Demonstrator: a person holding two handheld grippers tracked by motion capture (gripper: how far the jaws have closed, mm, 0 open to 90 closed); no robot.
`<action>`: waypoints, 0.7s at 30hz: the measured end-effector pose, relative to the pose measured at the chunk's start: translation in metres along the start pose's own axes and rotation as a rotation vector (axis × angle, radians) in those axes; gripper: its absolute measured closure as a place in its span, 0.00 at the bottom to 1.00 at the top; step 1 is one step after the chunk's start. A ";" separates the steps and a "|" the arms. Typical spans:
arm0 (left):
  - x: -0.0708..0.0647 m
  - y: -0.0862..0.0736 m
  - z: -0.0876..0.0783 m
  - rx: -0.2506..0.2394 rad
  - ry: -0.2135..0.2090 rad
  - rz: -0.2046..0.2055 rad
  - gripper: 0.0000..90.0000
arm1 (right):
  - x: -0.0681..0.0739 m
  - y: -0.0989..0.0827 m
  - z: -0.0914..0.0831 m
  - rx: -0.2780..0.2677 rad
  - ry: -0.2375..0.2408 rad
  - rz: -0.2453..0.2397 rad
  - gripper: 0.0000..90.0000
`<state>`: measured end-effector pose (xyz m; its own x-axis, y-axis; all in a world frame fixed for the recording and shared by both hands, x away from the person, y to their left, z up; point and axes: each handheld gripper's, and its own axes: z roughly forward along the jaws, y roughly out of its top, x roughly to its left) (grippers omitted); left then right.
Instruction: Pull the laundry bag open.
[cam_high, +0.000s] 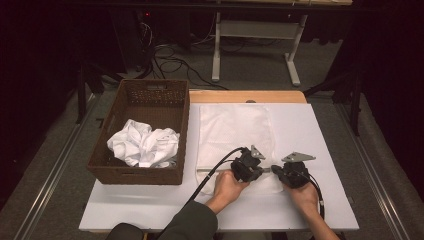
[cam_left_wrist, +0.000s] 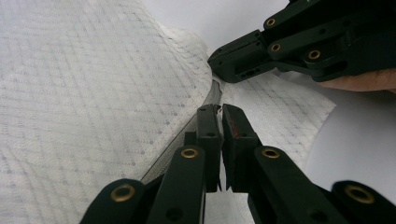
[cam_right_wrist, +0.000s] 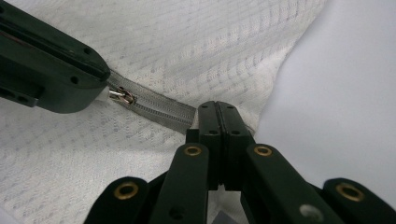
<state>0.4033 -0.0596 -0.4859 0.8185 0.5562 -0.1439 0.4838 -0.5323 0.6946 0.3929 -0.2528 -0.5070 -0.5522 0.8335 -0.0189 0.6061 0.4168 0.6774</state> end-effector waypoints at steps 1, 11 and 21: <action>0.000 0.000 -0.001 -0.003 -0.001 0.001 0.96 | 0.000 0.000 0.000 0.001 0.000 0.002 1.00; 0.001 -0.003 -0.008 -0.004 -0.004 0.002 0.96 | 0.001 0.000 0.000 -0.001 -0.004 -0.001 1.00; 0.003 -0.007 -0.015 -0.010 -0.002 0.002 0.96 | 0.001 0.000 0.000 -0.001 -0.005 0.002 1.00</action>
<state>0.3975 -0.0442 -0.4806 0.8201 0.5538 -0.1442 0.4791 -0.5266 0.7022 0.3923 -0.2518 -0.5073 -0.5480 0.8362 -0.0213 0.6069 0.4150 0.6778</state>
